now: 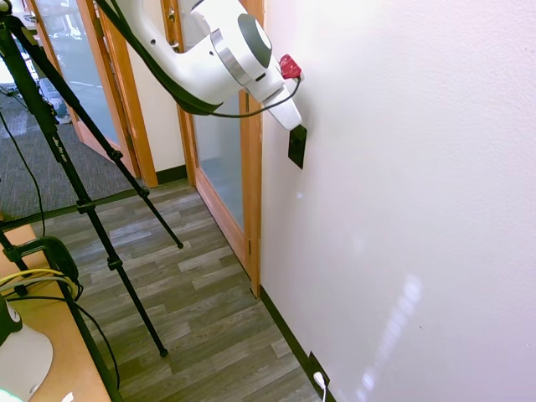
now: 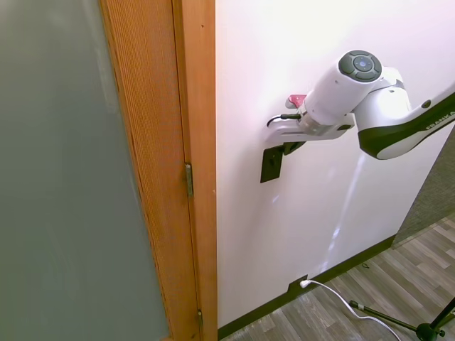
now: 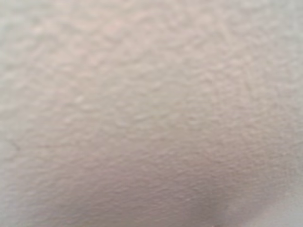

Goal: Turn on the light

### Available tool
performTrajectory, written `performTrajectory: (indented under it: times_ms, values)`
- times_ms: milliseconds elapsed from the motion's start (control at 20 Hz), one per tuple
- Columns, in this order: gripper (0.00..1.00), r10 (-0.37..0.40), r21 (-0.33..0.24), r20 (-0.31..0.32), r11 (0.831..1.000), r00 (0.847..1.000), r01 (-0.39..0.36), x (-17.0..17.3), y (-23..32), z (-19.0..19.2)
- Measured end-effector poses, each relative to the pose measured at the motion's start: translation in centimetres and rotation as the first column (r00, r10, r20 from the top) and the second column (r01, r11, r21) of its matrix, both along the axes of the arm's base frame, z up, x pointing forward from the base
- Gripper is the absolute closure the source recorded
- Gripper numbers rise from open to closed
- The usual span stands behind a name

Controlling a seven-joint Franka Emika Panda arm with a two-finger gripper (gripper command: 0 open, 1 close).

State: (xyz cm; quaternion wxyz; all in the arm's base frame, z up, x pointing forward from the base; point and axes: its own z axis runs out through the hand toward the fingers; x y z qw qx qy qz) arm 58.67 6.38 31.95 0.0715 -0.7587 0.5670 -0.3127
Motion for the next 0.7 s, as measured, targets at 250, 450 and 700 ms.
performTrajectory:
  times_ms: [250, 450, 700]
  values:
    - [0.0, 0.053, -0.03, -0.024, 0.998, 0.998, -0.054, 0.1, -0.1, 0.2]
    - [0.0, 0.077, -0.042, -0.026, 0.996, 0.997, -0.078, -0.4, -0.2, 0.7]
    - [0.0, 0.146, -0.052, -0.051, 0.988, 0.988, -0.149, -2.7, -0.9, 0.4]
